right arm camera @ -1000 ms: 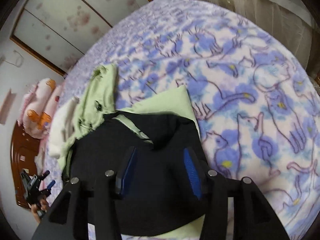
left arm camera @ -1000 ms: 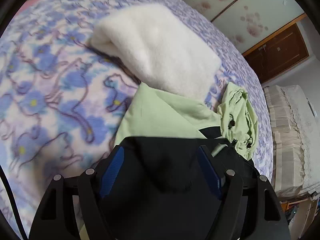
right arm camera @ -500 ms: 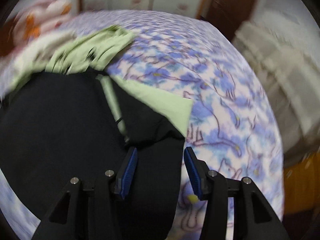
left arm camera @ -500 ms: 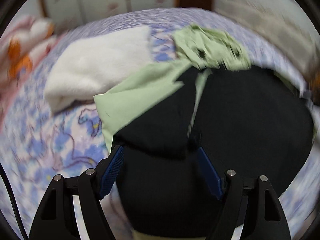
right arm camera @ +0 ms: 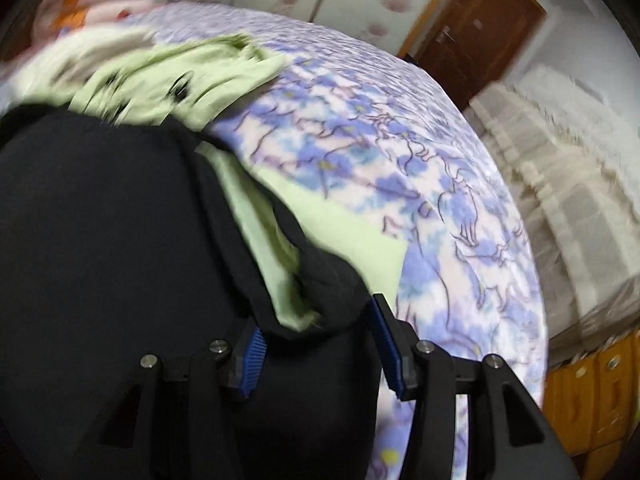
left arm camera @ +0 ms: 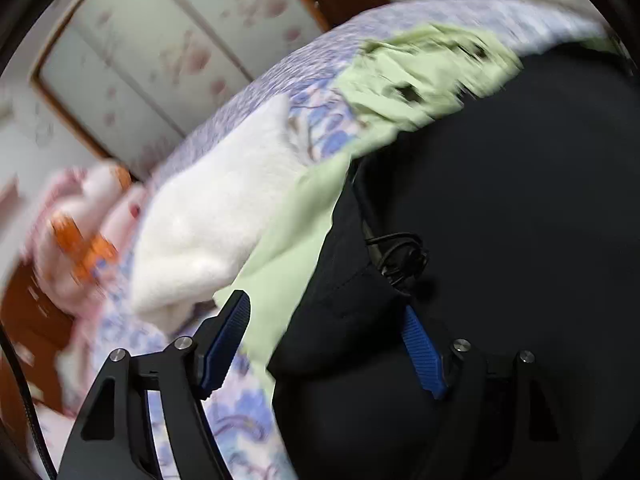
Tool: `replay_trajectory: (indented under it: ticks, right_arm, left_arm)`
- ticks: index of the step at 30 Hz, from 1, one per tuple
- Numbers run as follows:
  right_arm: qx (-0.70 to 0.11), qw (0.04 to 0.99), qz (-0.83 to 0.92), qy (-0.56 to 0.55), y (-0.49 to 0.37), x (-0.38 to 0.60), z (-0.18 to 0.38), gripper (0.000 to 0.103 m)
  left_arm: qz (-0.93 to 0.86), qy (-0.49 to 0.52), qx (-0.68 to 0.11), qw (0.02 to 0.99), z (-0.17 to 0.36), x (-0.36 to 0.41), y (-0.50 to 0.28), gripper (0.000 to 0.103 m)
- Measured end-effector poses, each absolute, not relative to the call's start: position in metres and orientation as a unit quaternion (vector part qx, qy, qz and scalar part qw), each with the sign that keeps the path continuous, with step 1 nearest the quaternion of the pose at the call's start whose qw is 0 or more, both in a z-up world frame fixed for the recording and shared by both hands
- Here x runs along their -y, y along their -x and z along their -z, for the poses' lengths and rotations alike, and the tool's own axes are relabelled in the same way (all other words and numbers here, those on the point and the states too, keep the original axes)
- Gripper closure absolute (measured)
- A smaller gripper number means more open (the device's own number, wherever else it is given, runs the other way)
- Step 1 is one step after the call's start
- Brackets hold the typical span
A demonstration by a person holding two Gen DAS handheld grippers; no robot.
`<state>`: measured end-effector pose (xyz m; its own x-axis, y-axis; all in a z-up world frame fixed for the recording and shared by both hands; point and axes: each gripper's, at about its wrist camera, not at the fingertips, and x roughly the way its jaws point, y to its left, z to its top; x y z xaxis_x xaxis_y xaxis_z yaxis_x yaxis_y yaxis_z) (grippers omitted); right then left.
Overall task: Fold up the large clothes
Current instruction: 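Lift the black hem with both grippers and fold it toward the collar, then lay the hem down near the collar and open both grippers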
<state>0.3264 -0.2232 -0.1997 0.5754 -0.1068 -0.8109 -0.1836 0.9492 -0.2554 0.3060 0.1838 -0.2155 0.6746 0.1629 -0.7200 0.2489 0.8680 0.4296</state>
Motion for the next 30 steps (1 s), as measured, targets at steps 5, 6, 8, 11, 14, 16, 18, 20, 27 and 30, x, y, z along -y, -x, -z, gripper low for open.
replay_trajectory:
  ticks: [5, 6, 8, 11, 14, 16, 18, 20, 27, 30]
  right_arm:
    - [-0.487, 0.873, -0.032, 0.021, -0.361, 0.252, 0.195, 0.054]
    - [-0.494, 0.869, -0.039, 0.004, -0.365, 0.256, 0.198, 0.054]
    - [-0.508, 0.859, -0.049, -0.026, -0.372, 0.263, 0.204, 0.054]
    - [-0.519, 0.85, -0.068, -0.067, -0.377, 0.272, 0.213, 0.054]
    - [-0.518, 0.844, -0.082, -0.112, -0.378, 0.283, 0.217, 0.054]
    - [-0.509, 0.845, -0.088, -0.138, -0.377, 0.288, 0.219, 0.054]
    - [-0.505, 0.845, -0.083, -0.157, -0.377, 0.293, 0.221, 0.063]
    - [-0.505, 0.844, -0.068, -0.17, -0.375, 0.296, 0.223, 0.086]
    - [-0.458, 0.874, -0.042, -0.153, -0.348, 0.289, 0.189, 0.096]
    - [-0.422, 0.89, -0.041, -0.167, -0.339, 0.294, 0.161, 0.096]
  left_arm:
    - [0.035, -0.033, -0.462, 0.885, 0.206, -0.236, -0.363, 0.036]
    - [0.039, -0.009, -0.47, 0.882, 0.21, -0.242, -0.368, 0.036]
    - [0.053, 0.051, -0.491, 0.868, 0.219, -0.257, -0.381, 0.036]
    - [0.066, 0.088, -0.496, 0.861, 0.228, -0.27, -0.387, 0.036]
    - [0.077, 0.122, -0.49, 0.86, 0.232, -0.277, -0.378, 0.04]
    - [0.077, 0.151, -0.484, 0.858, 0.235, -0.289, -0.377, 0.059]
    - [0.081, 0.183, -0.485, 0.851, 0.239, -0.299, -0.375, 0.074]
    - [0.087, 0.199, -0.48, 0.85, 0.238, -0.299, -0.374, 0.089]
    - [0.073, 0.182, -0.448, 0.872, 0.208, -0.28, -0.363, 0.098]
    - [0.062, 0.184, -0.428, 0.883, 0.185, -0.279, -0.363, 0.098]
